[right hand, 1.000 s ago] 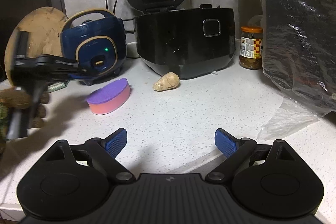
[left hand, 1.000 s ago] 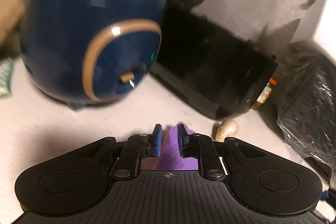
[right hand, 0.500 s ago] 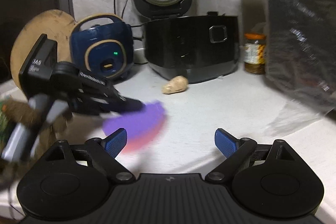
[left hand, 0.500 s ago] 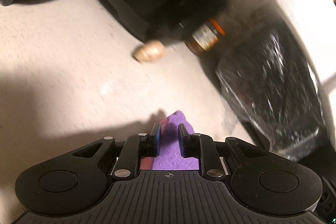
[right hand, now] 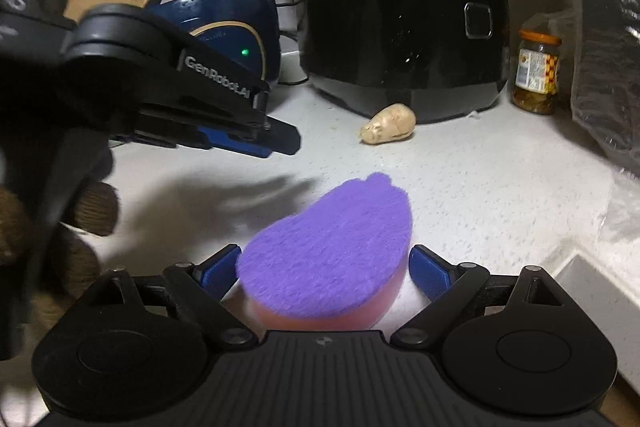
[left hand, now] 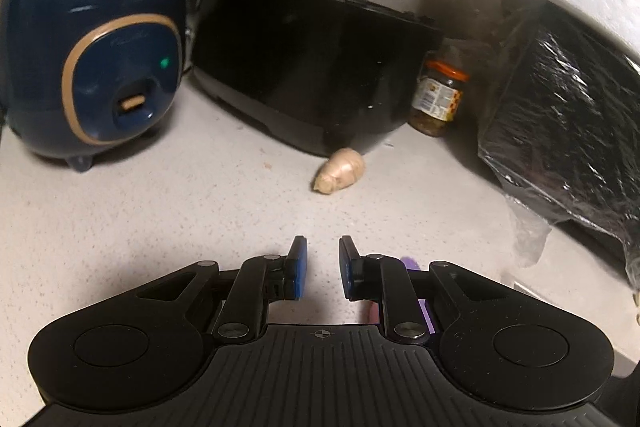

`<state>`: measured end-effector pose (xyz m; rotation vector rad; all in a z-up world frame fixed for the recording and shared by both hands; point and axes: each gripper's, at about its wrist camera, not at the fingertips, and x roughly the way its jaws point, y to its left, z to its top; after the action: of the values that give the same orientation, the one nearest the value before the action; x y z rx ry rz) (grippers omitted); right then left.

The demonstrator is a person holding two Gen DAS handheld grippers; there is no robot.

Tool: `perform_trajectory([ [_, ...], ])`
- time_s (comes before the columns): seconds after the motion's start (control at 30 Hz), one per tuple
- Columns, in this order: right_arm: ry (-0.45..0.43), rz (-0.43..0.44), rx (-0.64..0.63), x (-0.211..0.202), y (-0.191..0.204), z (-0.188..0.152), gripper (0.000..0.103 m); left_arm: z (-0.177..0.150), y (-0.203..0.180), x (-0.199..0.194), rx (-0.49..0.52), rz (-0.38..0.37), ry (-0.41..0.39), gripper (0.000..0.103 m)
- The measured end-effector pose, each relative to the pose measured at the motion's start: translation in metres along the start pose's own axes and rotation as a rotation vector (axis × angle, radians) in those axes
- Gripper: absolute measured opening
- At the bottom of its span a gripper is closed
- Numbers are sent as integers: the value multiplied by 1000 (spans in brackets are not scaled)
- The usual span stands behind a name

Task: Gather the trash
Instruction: 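Pass the sponge from the left gripper into the right gripper, then grasp the ginger root with the left gripper while the right holds the sponge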

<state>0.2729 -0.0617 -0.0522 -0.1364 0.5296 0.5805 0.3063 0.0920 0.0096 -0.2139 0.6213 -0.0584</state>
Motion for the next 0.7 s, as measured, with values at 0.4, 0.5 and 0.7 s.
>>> perform_trajectory([
  [0.4, -169, -106, 87, -81, -83, -14, 82, 29, -10, 60, 189, -28, -132, 23],
  [0.5, -204, -201, 72, -100, -106, -22, 82, 36, -11, 81, 174, 5, -117, 23],
  [0.7, -196, -371, 109, -125, -163, -32, 82, 50, -23, 112, 134, -34, -51, 26],
])
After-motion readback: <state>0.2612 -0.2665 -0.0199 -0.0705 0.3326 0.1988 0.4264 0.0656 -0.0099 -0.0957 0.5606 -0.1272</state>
